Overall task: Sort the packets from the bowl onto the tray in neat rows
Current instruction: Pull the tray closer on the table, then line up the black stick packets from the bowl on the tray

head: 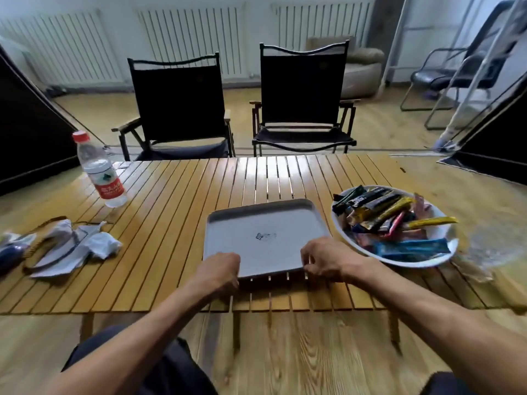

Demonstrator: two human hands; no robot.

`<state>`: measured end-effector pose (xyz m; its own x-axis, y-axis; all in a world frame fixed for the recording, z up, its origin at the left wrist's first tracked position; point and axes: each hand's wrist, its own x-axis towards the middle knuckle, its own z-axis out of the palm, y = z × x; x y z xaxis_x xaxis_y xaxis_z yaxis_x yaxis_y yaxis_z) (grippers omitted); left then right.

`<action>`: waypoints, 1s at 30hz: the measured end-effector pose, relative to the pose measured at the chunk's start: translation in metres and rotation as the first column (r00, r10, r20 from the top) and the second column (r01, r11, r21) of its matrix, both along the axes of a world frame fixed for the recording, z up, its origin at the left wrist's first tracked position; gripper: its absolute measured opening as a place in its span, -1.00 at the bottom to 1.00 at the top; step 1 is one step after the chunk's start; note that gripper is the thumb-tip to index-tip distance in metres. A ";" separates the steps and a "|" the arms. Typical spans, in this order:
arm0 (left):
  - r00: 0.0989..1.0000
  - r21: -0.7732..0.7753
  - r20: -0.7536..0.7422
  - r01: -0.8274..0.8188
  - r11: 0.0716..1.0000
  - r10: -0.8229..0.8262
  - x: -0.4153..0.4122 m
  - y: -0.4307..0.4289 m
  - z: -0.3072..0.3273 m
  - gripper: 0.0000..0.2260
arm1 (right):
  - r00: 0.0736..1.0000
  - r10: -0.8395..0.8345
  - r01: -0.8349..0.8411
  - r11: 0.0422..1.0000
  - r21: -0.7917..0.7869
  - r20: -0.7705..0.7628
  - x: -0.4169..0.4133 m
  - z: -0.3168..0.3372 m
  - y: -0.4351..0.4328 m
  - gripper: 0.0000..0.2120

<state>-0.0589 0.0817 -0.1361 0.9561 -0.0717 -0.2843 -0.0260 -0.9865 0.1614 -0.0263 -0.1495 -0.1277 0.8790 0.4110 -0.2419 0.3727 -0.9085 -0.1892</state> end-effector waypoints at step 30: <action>0.945 -0.402 0.317 0.214 0.890 -0.084 0.075 -0.079 0.000 -0.82 | 0.774 -0.629 0.488 0.667 0.564 0.074 -0.013 0.012 -0.075 -0.91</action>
